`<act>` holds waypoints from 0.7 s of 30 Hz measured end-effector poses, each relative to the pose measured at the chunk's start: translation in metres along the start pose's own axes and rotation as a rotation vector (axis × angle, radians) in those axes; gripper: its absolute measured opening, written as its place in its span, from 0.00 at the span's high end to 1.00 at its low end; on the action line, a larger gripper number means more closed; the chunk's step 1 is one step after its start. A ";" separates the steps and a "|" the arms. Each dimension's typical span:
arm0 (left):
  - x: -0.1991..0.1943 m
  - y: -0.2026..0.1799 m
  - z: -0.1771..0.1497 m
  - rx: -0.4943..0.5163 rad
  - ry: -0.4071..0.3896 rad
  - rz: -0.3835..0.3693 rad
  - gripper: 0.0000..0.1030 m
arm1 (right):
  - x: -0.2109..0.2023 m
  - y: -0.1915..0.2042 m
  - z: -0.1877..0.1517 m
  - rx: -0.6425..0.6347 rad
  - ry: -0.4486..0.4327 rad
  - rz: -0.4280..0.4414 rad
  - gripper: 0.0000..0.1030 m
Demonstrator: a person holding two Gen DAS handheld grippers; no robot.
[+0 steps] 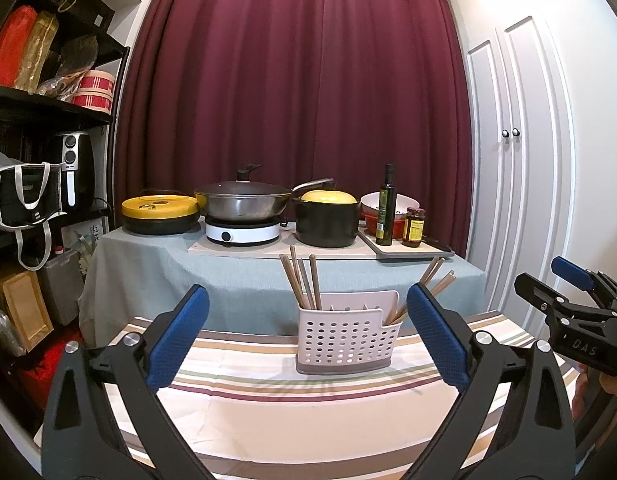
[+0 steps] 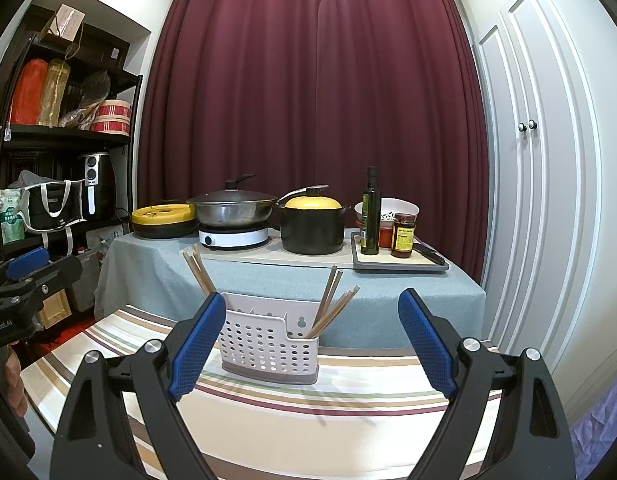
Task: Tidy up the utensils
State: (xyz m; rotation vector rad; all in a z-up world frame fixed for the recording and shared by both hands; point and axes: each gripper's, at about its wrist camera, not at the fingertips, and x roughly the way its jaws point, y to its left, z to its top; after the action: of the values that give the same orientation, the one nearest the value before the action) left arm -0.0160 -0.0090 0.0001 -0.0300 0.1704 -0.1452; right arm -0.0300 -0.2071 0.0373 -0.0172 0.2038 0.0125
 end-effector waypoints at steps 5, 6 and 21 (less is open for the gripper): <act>0.001 -0.001 0.001 0.004 0.002 0.007 0.05 | 0.002 -0.003 -0.001 0.002 0.004 0.002 0.17; 0.001 -0.001 0.001 0.003 0.001 0.009 0.05 | 0.002 -0.003 -0.001 0.001 0.004 0.002 0.17; 0.004 -0.008 0.002 0.051 0.005 0.006 0.04 | 0.003 -0.003 -0.002 0.002 0.006 0.003 0.17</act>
State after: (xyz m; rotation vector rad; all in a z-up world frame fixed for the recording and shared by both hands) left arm -0.0126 -0.0180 0.0021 0.0220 0.1721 -0.1437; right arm -0.0274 -0.2102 0.0350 -0.0149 0.2100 0.0155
